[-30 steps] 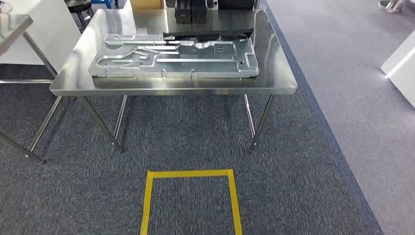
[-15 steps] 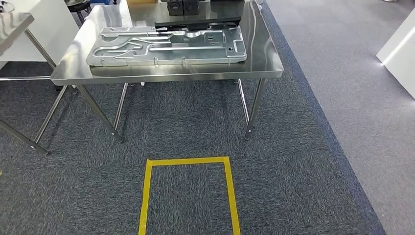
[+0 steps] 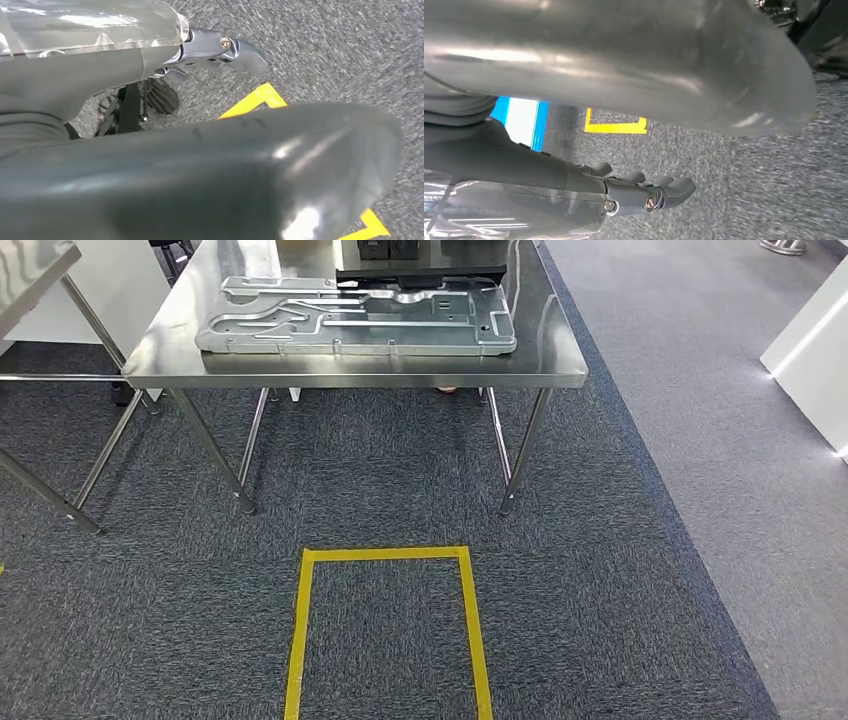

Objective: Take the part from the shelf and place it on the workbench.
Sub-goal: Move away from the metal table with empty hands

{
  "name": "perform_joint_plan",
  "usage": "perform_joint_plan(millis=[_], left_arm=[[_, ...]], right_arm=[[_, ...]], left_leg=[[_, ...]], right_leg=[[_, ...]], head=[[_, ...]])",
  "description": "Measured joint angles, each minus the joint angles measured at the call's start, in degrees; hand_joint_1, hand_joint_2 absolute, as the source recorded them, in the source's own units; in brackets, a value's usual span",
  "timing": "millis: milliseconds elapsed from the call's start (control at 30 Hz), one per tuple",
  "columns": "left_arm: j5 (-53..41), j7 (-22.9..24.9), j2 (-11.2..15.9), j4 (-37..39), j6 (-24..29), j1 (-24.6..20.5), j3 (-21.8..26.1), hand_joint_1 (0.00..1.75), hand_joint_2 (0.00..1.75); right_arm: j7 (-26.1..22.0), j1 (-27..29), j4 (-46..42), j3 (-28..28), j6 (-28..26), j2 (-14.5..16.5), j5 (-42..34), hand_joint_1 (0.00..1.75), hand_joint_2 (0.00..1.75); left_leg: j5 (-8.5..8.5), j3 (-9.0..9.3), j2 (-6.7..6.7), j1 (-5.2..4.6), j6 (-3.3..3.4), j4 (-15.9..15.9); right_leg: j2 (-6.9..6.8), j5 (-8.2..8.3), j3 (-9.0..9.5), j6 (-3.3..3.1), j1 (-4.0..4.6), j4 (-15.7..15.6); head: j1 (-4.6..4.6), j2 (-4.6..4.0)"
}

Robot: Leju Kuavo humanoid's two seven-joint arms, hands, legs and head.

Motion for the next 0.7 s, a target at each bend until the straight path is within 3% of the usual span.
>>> perform_joint_plan(millis=[33, 67, 133, 200, 233, 333, 400, 467, 533, 567, 633, 700], left_arm=[[0.0, 0.12, -0.01, 0.0, -0.04, 0.07, 0.06, 0.0, 0.0], [0.0, 0.25, -0.02, 0.0, -0.07, 0.13, 0.12, 0.0, 0.0], [0.0, 0.53, -0.03, 0.0, -0.13, 0.14, 0.27, 0.0, 0.0], [0.0, 0.73, -0.08, 0.0, -0.25, 0.06, 0.48, 0.0, 0.0], [0.0, 0.77, -0.1, 0.0, -0.32, 0.0, 0.58, 0.0, 0.0], [0.0, 0.79, -0.09, 0.0, -0.52, -0.18, 0.72, 0.0, 0.0], [0.0, 0.74, -0.06, 0.0, -0.7, -0.19, 0.74, 0.0, 0.0], [0.0, 0.68, -0.04, 0.0, -0.88, -0.12, 0.74, 0.0, 0.0], [0.0, 0.65, -0.03, 0.0, -1.01, -0.02, 0.75, 0.0, 0.0], [0.01, 0.64, -0.02, 0.0, -1.06, 0.04, 0.75, 0.0, 0.0], [0.05, 0.63, 0.05, 0.0, -1.11, 0.1, 0.75, 0.0, 0.0], [0.09, 0.63, 0.11, 0.0, -1.12, 0.06, 0.76, 0.0, 0.0]], right_arm=[[-0.15, 0.04, 0.02, 0.0, -0.02, -0.01, -0.01, 0.0, 0.0], [-0.37, 0.08, 0.03, 0.0, -0.04, -0.01, -0.01, 0.0, 0.0], [-1.04, 0.13, 0.04, 0.0, -0.04, -0.01, -0.01, 0.0, 0.0], [-1.73, 0.08, 0.04, 0.0, -0.05, -0.02, 0.01, 0.0, 0.0], [-1.98, 0.05, 0.05, 0.0, -0.04, -0.02, 0.01, 0.0, 0.0], [-1.78, 0.03, 0.1, 0.0, 0.01, 0.06, -0.01, 0.0, 0.0], [-1.46, 0.03, 0.18, -0.01, 0.08, 0.18, -0.02, 0.0, 0.87], [-1.5, 0.04, 0.26, -0.04, 0.14, 0.25, -0.03, 0.0, 1.75], [-1.51, 0.07, 0.33, -0.14, -0.01, 0.26, -0.03, 0.0, 1.75], [-1.42, 0.08, 0.37, -0.2, -0.18, 0.3, -0.03, 0.0, 1.75], [-1.15, 0.08, 0.39, -0.29, -0.6, 0.38, -0.03, 0.0, 1.75], [-0.98, 0.06, 0.39, -0.32, -0.83, 0.43, -0.03, 0.0, 1.75]], left_leg=[[0.12, -0.23, 0.01, -0.08, 0.01, 0.08], [0.2, -0.33, 0.0, -0.14, -0.01, 0.17], [0.19, -0.29, -0.04, -0.24, -0.1, 0.36], [0.08, -0.42, -0.08, -0.48, -0.44, 0.62], [0.05, -0.59, -0.06, -0.56, -0.68, 0.73], [-0.19, -0.98, 0.0, -0.6, -1.56, 1.2], [-2.26, -2.31, -0.22, -0.55, -2.16, 4.5], [-6.07, -5.62, -0.45, -0.28, -2.62, 11.78], [-8.03, -8.53, -0.47, 0.1, -3.0, 17.72], [-7.33, -8.68, -0.47, 0.3, -3.16, 17.85], [-3.31, -5.99, -0.46, 0.75, -3.44, 11.8], [-0.69, -2.97, -0.54, 0.85, -3.28, 4.94]], right_leg=[[0.0, -0.47, -0.64, 0.05, 0.0, 1.92], [0.0, 0.22, -0.12, -0.01, 0.01, 1.55], [0.01, 3.99, 3.95, -0.54, 0.1, -5.46], [-0.03, 6.38, 7.81, -1.39, 0.41, -12.86], [-0.05, 6.59, 8.57, -1.73, 0.58, -14.64], [-0.08, 6.45, 8.63, -2.49, 0.54, -15.59], [-0.19, 6.67, 8.86, -3.08, 0.19, -16.1], [-0.23, 6.72, 8.9, -3.38, 0.11, -16.21], [-0.16, 6.69, 8.81, -3.4, 0.11, -16.06], [-0.1, 6.65, 8.79, -3.34, 0.07, -15.91], [0.07, 6.42, 8.76, -2.99, -0.1, -15.39], [0.21, 6.06, 8.53, -2.34, -0.04, -14.65]], head=[[0.0, 0.0], [0.0, 0.0], [0.0, 0.0], [0.0, 0.0], [0.0, 0.0], [-0.01, 0.0], [-0.02, 0.0], [-0.02, 0.0], [-0.01, 0.0], [-0.02, 0.0], [-0.01, 0.0], [-0.01, 0.0]])
